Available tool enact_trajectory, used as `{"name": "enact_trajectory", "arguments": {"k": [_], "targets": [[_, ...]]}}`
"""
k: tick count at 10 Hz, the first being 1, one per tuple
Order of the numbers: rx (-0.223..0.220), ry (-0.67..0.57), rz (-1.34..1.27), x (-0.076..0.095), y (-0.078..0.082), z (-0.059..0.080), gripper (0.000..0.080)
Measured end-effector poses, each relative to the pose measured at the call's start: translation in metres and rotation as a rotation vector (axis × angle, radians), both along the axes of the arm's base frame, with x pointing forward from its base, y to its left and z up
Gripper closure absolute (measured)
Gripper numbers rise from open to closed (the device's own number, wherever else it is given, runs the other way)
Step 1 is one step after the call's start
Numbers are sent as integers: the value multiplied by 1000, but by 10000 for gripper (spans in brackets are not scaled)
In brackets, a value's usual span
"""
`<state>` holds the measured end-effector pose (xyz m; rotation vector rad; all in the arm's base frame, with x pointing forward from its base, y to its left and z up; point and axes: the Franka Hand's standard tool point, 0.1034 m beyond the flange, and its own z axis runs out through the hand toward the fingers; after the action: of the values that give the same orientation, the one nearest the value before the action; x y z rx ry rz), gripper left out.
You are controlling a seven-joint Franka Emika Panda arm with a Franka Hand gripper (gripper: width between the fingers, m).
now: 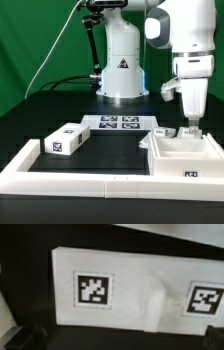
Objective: Assemble cabinet
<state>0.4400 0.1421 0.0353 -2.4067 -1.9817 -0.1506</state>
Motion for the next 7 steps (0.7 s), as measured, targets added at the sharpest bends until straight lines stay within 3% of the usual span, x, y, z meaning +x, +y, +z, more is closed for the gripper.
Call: {"name": "enact_trajectory", "arguments": {"k": [5,7], "targets": [[12,32,-19,-11,-6,-26,2],[16,26,-20,-10,-6,-26,2]]}}
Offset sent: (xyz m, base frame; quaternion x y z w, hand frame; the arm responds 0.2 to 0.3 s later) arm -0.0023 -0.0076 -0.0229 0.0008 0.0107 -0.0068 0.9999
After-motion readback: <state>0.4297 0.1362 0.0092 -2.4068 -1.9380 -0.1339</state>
